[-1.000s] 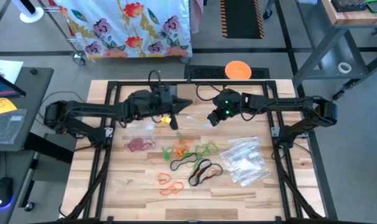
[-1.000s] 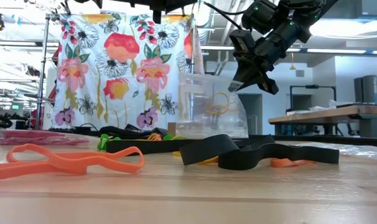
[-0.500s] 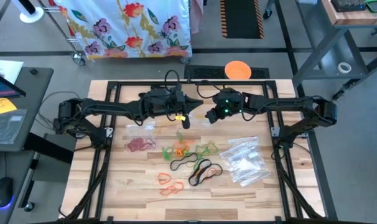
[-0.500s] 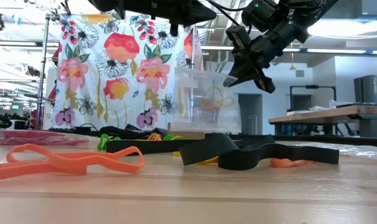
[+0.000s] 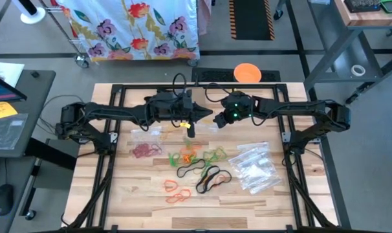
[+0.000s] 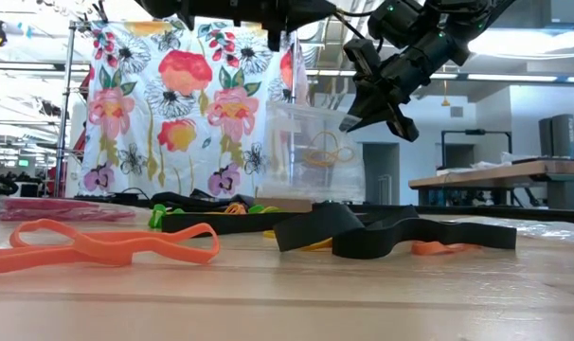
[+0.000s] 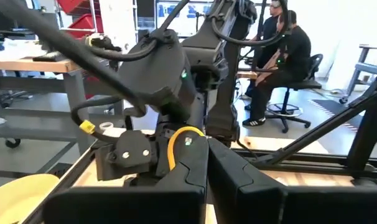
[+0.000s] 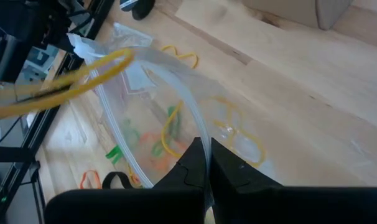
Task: Sort rubber bands
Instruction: Put the yellow rubber band into the transparent zip bag
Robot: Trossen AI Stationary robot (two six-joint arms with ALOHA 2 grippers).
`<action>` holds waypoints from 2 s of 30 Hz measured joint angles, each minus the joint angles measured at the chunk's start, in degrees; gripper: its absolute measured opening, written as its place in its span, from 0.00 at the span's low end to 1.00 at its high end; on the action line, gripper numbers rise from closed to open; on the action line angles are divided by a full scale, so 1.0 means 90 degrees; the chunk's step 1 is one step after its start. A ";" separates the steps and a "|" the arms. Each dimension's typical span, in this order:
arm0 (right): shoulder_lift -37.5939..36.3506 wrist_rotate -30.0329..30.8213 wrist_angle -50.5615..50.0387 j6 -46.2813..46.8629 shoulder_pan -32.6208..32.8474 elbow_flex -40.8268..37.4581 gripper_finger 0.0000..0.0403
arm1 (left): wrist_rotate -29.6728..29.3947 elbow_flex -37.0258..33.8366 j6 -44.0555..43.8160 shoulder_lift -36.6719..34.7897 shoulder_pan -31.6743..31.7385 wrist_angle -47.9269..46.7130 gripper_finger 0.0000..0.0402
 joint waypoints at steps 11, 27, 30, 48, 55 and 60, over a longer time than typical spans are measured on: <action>0.0000 0.0000 0.0000 -0.0015 0.0000 0.0000 0.00 | 0.0581 -0.0005 -0.0195 0.0000 0.0000 0.0172 0.00; 0.0000 0.0000 0.0003 -0.0044 0.0000 0.0000 0.00 | -0.0175 -0.0012 0.0193 0.0002 0.0217 -0.0149 0.00; 0.0000 0.0000 0.0003 -0.0044 0.0000 0.0000 0.00 | -0.0173 -0.0012 0.0143 0.0002 0.0374 -0.0121 0.00; 0.0000 0.0000 0.0005 -0.0066 0.0000 0.0000 0.00 | 0.0566 -0.0012 0.0398 0.0005 0.0466 -0.0867 0.00; 0.0000 0.0000 0.0003 -0.0066 0.0000 0.0000 0.00 | 0.0160 -0.0012 0.0726 0.0005 0.0337 -0.0900 0.00; 0.0000 0.0000 0.0003 -0.0066 0.0000 0.0000 0.00 | -0.0186 -0.0012 0.0669 0.0010 0.0325 -0.1369 0.00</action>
